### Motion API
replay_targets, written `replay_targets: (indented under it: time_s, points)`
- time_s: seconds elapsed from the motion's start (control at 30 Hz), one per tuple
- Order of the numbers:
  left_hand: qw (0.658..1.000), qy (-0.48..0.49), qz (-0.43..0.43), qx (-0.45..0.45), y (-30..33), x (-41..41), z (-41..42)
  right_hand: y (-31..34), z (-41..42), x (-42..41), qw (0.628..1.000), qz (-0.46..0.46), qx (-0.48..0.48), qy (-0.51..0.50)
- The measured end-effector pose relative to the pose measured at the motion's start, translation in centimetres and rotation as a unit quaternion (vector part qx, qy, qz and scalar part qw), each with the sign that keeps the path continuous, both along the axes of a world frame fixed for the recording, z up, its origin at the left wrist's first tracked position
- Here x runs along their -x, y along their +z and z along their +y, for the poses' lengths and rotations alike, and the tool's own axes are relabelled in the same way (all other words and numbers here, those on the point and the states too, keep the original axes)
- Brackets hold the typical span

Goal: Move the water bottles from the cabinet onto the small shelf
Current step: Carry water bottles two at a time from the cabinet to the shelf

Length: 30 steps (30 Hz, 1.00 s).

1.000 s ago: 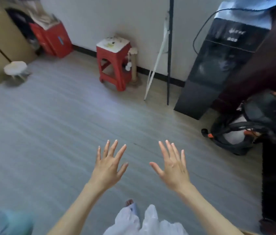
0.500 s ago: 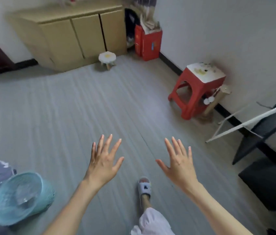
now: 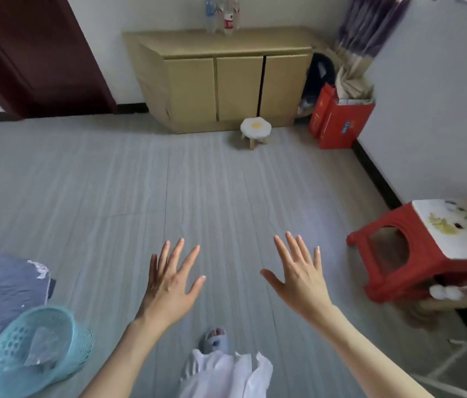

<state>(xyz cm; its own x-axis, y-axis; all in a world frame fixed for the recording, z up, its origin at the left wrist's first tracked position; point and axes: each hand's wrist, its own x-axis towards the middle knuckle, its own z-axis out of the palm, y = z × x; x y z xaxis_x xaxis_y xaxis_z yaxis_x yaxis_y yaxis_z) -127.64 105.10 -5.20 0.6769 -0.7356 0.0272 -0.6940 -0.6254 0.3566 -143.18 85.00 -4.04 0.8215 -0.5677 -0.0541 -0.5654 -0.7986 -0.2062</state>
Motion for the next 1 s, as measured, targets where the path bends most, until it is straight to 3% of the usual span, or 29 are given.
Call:
replay_targets:
  time_s: [0.4,0.63,1.0]
  points:
    - [0.999,0.022,-0.009,0.037,-0.1,-23.2,-20.4,0.8,-21.1,-22.6,0.998,-0.054,0.023,0.016]
    - [0.999,0.002,-0.023,0.029,0.1,-33.8,-32.4,0.8,-33.4,-33.0,0.998,-0.052,0.026,0.009]
    - [0.998,0.065,0.016,0.018,-0.4,-48.1,-51.6,0.8,-54.6,-50.6,0.996,-0.060,0.018,0.058]
